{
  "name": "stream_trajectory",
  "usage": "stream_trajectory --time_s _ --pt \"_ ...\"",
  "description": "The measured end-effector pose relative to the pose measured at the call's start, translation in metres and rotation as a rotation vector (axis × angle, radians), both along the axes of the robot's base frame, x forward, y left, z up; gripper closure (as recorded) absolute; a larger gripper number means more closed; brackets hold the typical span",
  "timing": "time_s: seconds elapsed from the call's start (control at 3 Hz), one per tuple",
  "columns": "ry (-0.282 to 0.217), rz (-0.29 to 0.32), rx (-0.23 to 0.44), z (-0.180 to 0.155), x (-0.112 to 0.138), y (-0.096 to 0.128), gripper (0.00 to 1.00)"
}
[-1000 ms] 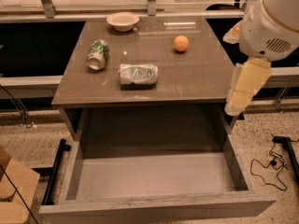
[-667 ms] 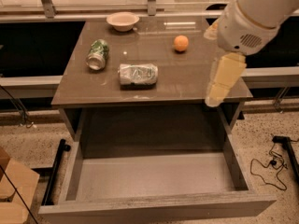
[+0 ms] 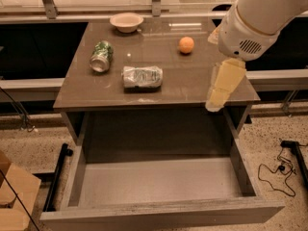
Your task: Place 7up can into top drawer
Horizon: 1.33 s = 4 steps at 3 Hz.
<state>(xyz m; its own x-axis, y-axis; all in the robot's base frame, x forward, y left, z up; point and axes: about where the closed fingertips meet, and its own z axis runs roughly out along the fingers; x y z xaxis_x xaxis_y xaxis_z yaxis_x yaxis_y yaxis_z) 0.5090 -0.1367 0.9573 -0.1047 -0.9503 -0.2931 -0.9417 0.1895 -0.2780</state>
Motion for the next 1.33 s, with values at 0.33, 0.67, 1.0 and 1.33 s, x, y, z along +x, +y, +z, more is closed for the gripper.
stream_trajectory --time_s 0.33,0.67,1.0,1.33 --pt "-0.023 0.021 0.071 -0.013 0.043 0.040 0.00" --pt "-0.029 0.058 0.094 -0.022 0.070 0.070 0.00" --pt "-0.006 0.138 0.136 -0.042 0.104 0.120 0.00" --pt "0.014 0.172 0.136 -0.058 0.122 0.147 0.00"
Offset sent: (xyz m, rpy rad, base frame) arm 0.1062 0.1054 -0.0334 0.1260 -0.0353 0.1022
